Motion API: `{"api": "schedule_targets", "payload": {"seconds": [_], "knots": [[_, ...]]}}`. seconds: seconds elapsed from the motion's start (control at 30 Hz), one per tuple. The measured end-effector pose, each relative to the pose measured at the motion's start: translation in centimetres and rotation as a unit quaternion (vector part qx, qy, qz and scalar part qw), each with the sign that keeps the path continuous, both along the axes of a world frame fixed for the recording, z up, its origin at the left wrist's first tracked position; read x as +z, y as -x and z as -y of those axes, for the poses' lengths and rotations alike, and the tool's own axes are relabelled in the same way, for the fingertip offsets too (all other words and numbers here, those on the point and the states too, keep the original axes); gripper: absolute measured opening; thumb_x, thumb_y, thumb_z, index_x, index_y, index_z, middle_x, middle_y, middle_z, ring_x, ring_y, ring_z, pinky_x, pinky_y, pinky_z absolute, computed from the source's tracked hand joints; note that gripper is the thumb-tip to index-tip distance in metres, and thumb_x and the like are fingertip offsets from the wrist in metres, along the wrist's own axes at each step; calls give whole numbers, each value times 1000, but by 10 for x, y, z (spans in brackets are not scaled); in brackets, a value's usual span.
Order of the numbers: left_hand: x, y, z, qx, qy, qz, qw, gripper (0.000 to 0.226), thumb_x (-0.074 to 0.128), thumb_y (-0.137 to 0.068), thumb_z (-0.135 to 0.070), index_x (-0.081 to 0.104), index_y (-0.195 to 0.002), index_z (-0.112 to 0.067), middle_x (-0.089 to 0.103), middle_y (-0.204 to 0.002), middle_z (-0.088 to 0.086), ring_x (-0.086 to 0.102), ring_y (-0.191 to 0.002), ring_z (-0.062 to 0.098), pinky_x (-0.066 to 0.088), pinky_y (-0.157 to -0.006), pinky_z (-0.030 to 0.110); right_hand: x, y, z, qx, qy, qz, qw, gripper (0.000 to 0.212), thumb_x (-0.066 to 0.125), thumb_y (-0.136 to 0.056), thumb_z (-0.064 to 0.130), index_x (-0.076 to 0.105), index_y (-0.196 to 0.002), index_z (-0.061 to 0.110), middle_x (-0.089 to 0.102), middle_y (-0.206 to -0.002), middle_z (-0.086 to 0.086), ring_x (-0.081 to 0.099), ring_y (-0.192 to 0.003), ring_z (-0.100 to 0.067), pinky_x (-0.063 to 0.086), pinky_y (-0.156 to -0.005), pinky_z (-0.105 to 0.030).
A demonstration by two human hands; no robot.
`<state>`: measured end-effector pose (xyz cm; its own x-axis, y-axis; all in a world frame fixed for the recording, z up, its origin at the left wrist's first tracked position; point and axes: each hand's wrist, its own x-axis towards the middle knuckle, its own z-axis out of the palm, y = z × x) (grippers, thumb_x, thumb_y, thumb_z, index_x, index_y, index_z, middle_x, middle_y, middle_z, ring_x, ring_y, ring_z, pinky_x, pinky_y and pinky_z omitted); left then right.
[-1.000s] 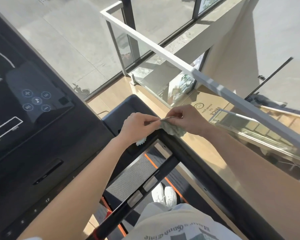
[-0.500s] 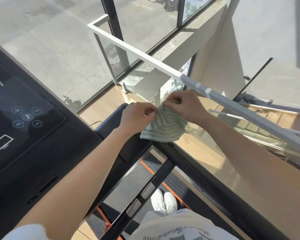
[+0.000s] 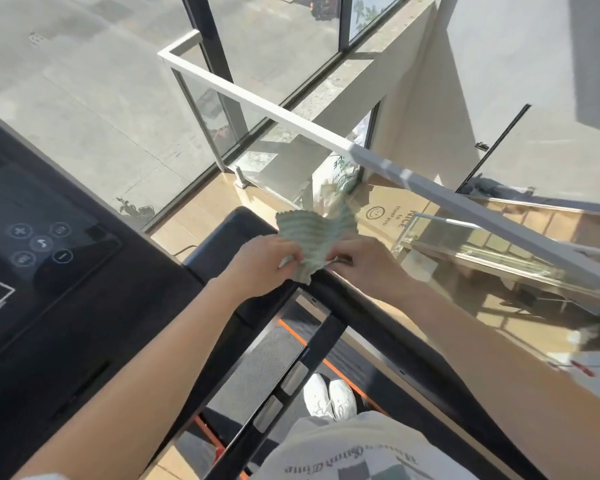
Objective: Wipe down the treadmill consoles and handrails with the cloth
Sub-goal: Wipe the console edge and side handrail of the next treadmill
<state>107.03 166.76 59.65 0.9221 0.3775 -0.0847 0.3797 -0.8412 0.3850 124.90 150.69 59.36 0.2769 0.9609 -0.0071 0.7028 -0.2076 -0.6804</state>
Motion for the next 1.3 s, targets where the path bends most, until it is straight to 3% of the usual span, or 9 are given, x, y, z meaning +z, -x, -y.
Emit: {"api": "schedule_targets", "payload": {"seconds": [0.1,0.2,0.3,0.4,0.47,0.67,1.0,1.13,1.3], "knots": [[-26,13,12,-26,19,-24,999,11,65,-93,-35,74,-97,-30,66,-131,-13,54,-126,10,50,-96,33,-22,21,23,55,108,11,993,20,67,-91,43,68,-79,26,61,-83,11,54,-76,-9,49,-73,-34],[-38,19,16,17,-19,56,998,10,71,-92,-27,76,-99,-24,71,-121,-8,61,-114,16,55,-90,39,-32,27,32,-12,88,-15,996,27,63,-94,48,73,-84,25,60,-81,10,55,-73,-8,43,-68,-28],[-46,11,20,15,-42,105,993,22,72,-91,-17,75,-113,-18,71,-124,1,63,-114,25,55,-93,46,-39,31,26,-100,24,38,994,17,72,-90,33,74,-101,21,64,-97,6,59,-88,-15,48,-77,-30],[-53,0,24,-57,-33,12,998,47,63,-98,-31,55,-144,-27,48,-155,1,42,-143,24,34,-117,45,-50,33,16,-94,59,22,994,43,74,-87,30,63,-128,20,61,-122,2,54,-113,-18,45,-94,-31],[-55,-1,18,-74,-52,-16,996,56,61,-99,-39,45,-152,-29,40,-161,0,33,-150,23,24,-122,41,-56,35,10,-67,105,-10,992,55,74,-85,31,54,-137,25,59,-127,3,54,-115,-20,48,-95,-36],[-57,8,-15,-43,-55,3,998,55,61,-98,-44,47,-150,-30,43,-158,-2,32,-150,20,26,-121,40,-59,42,-28,-57,120,3,991,60,72,-83,36,51,-138,28,61,-119,1,58,-105,-21,51,-86,-39],[-54,16,-82,93,5,-27,995,43,45,-108,-30,45,-151,-31,28,-166,-6,15,-155,15,32,-118,45,-50,58,-119,-34,109,-22,993,52,67,-92,31,50,-141,21,65,-126,-7,60,-114,-27,46,-90,-34],[-57,10,-92,112,13,-54,992,46,35,-110,-29,36,-156,-29,16,-170,0,4,-157,21,22,-124,51,-49,56,-130,-21,132,-36,990,61,66,-94,33,43,-148,19,61,-136,-10,56,-123,-30,44,-99,-37],[-61,13,-76,36,-26,-78,996,53,36,-109,-36,25,-160,-30,12,-170,5,0,-158,28,9,-127,51,-48,52,-98,-46,150,-51,986,69,71,-91,35,41,-151,21,60,-139,-9,56,-125,-27,43,-103,-34]]}}
